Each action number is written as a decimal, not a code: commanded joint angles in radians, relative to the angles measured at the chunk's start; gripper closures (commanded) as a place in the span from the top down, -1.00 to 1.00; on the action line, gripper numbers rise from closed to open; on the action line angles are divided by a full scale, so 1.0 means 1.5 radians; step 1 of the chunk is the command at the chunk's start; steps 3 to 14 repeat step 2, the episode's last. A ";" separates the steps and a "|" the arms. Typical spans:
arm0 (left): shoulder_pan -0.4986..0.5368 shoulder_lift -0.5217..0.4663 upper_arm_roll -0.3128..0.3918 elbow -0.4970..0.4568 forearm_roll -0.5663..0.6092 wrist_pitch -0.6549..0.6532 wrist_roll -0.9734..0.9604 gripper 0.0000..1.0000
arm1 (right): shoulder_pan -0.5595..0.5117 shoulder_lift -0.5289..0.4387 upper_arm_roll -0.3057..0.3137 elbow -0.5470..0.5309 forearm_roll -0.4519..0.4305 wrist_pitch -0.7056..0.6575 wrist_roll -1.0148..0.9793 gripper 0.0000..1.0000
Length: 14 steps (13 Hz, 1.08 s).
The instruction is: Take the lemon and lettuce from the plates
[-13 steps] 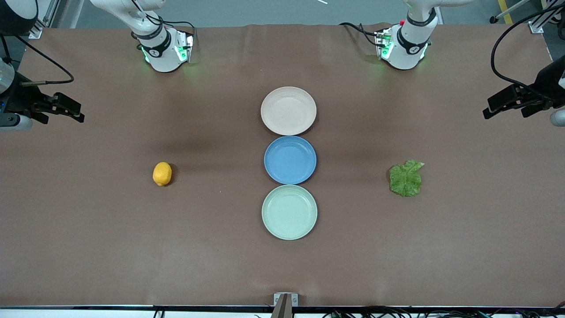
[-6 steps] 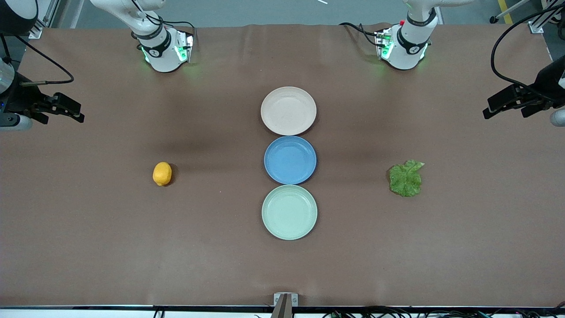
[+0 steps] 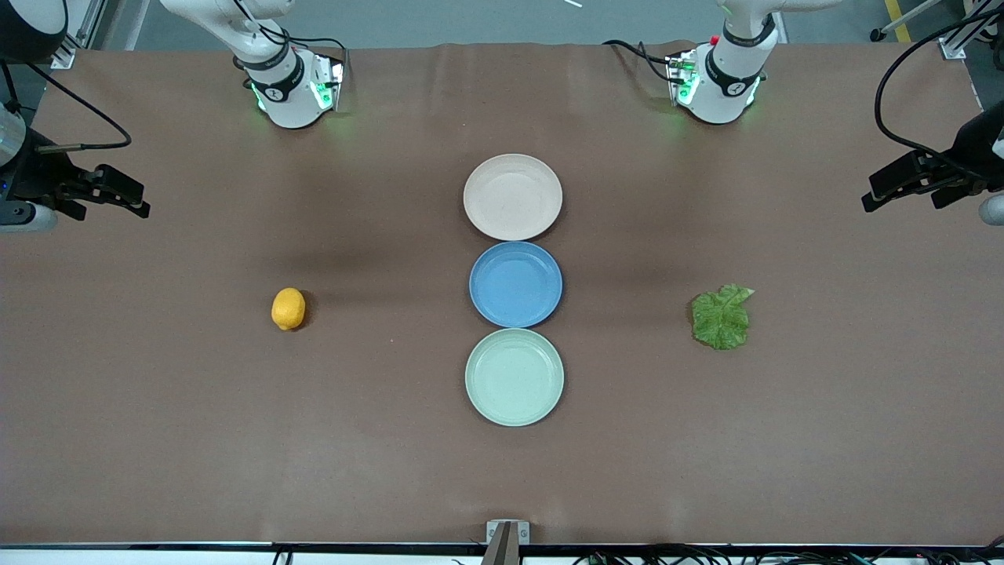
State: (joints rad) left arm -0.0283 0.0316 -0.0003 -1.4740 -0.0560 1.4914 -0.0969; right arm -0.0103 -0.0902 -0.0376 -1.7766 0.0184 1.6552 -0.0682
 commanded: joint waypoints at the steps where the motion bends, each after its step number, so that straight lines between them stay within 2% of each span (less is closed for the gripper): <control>1: -0.002 -0.002 -0.003 0.011 0.017 -0.014 0.009 1.00 | -0.005 -0.012 0.004 -0.016 -0.005 0.009 0.001 1.00; 14: -0.002 -0.002 -0.003 0.011 0.017 -0.013 0.008 1.00 | -0.005 -0.012 0.004 -0.016 -0.004 0.009 0.001 1.00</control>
